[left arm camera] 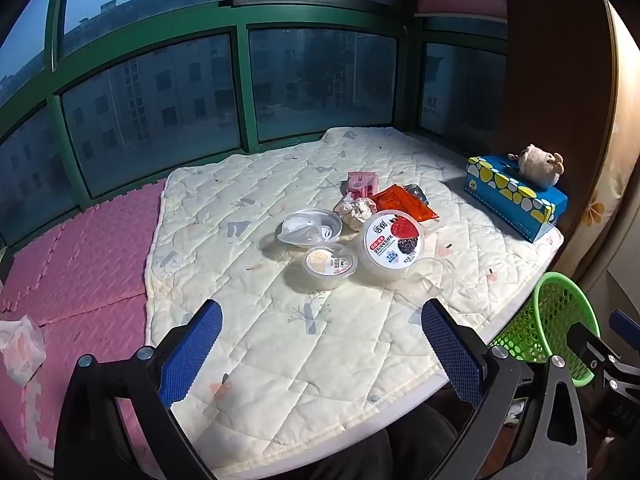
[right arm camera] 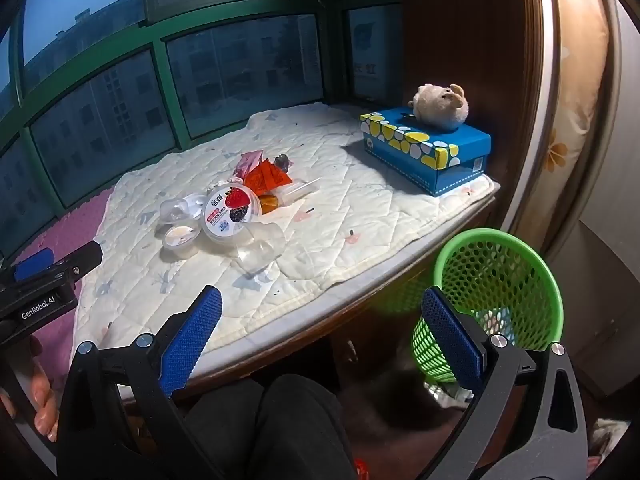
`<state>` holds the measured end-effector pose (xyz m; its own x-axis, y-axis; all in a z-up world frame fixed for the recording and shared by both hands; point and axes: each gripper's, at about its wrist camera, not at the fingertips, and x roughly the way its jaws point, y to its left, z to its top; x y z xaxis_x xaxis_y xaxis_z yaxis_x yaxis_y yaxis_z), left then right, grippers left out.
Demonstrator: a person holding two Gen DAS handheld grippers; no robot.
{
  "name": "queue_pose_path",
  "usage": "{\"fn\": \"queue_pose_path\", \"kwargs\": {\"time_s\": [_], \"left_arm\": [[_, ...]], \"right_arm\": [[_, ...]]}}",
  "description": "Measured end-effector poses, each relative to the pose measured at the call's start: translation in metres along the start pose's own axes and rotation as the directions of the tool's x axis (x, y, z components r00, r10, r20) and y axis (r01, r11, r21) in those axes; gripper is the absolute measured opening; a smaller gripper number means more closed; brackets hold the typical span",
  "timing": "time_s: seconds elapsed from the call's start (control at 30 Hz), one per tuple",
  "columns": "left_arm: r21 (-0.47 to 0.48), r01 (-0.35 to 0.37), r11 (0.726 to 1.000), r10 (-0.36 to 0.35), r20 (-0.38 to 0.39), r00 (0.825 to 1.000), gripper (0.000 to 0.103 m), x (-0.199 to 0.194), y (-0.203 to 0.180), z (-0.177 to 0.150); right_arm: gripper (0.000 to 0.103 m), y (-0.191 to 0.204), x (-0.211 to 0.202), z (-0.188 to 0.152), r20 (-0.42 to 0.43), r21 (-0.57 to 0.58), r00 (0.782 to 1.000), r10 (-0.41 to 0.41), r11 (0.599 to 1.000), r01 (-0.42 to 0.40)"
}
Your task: Collect trash
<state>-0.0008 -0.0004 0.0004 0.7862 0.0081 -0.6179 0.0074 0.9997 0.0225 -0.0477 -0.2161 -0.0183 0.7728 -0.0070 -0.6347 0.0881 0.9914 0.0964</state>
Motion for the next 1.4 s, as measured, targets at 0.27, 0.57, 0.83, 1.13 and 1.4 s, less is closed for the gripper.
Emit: {"fn": "queue_pose_path", "kwargs": {"time_s": [0.27, 0.57, 0.83, 1.13, 1.4], "left_arm": [[-0.001, 0.002, 1.000, -0.002, -0.010, 1.000, 0.097, 0.0000, -0.0002, 0.0000], [-0.007, 0.001, 1.000, -0.002, -0.017, 1.000, 0.097, -0.0018, 0.0050, -0.0020], [-0.019, 0.001, 1.000, -0.002, -0.026, 1.000, 0.097, 0.0055, 0.0063, -0.0032], [-0.019, 0.002, 1.000, -0.002, -0.030, 1.000, 0.097, 0.0057, 0.0064, -0.0031], [-0.023, 0.003, 1.000, -0.004, -0.035, 0.999, 0.097, 0.0074, 0.0075, -0.0057]], "right_arm": [[0.099, 0.0008, 0.0016, -0.0009, -0.005, -0.003, 1.000, -0.002, 1.000, 0.002], [0.099, 0.0012, 0.0027, -0.0015, -0.007, -0.004, 1.000, -0.004, 1.000, 0.004], [0.099, 0.0024, 0.0042, -0.0022, -0.008, -0.007, 1.000, -0.002, 1.000, 0.002], [0.099, 0.0050, 0.0042, -0.0039, -0.009, -0.007, 1.000, 0.000, 1.000, 0.000], [0.099, 0.0043, 0.0043, -0.0037, -0.012, -0.006, 1.000, 0.001, 1.000, -0.001]]}}
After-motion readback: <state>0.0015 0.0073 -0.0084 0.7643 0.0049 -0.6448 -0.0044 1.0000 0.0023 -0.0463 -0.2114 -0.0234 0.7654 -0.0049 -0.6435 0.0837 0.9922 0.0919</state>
